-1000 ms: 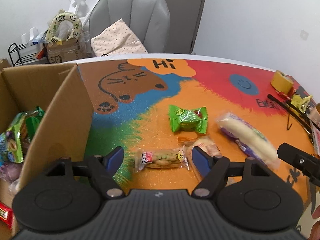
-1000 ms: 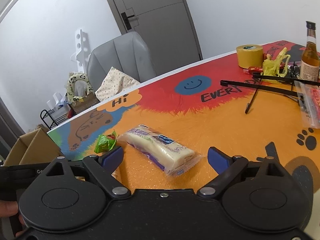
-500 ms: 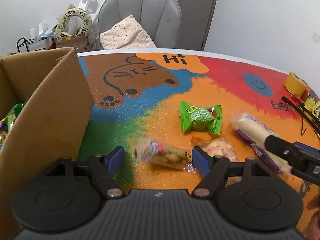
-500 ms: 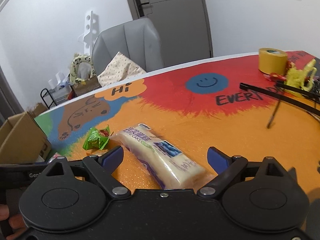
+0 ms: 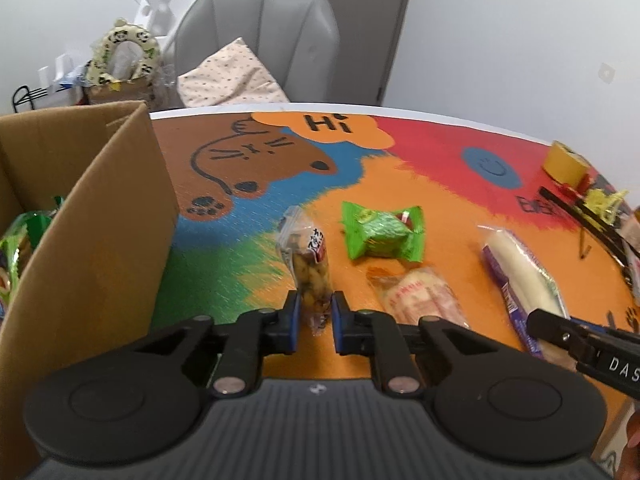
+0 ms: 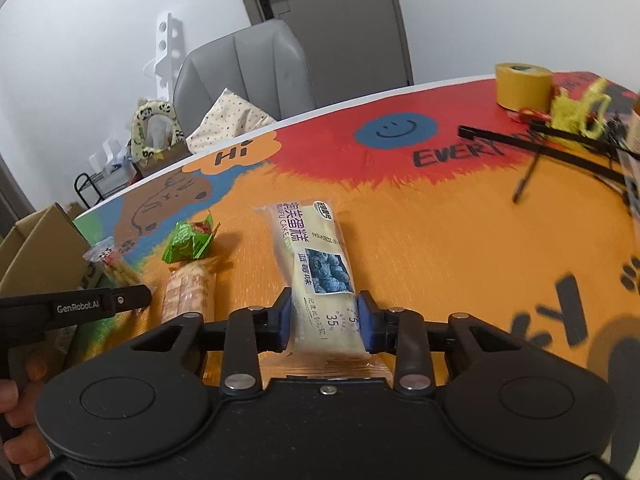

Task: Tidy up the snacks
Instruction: 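Grasp the clear peanut snack bag with the left gripper while the right grasps the white cake pack, then carry the peanut bag and white cake pack over the cardboard box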

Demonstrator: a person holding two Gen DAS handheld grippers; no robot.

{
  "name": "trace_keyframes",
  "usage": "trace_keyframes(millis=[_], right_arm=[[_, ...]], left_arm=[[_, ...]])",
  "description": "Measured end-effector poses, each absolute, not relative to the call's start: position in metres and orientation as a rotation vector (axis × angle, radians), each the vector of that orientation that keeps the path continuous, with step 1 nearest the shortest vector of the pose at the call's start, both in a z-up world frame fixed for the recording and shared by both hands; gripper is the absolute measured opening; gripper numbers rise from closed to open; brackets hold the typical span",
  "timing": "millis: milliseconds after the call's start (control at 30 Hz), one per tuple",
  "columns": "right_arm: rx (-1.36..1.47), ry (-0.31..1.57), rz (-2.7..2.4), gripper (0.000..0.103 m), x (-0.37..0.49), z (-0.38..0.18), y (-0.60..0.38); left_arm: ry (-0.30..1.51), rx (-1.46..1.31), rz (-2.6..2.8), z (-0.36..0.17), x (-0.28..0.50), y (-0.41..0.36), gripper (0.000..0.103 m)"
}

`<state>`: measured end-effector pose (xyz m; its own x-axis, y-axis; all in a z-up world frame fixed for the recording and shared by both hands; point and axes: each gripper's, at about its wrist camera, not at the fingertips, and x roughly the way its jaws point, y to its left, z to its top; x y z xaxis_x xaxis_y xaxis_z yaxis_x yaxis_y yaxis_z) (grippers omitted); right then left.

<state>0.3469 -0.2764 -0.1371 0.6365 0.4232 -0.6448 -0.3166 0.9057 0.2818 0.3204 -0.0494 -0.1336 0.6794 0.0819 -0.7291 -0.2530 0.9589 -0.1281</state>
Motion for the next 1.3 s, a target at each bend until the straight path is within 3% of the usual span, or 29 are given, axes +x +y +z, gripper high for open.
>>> trace_keyframes(millis=[1300], right_arm=[[0.249, 0.622, 0.493, 0.028, 0.287, -0.073, -0.239]], left_arm=[[0.701, -0.193, 0.070, -0.057, 0.244, -0.031, 0.014]])
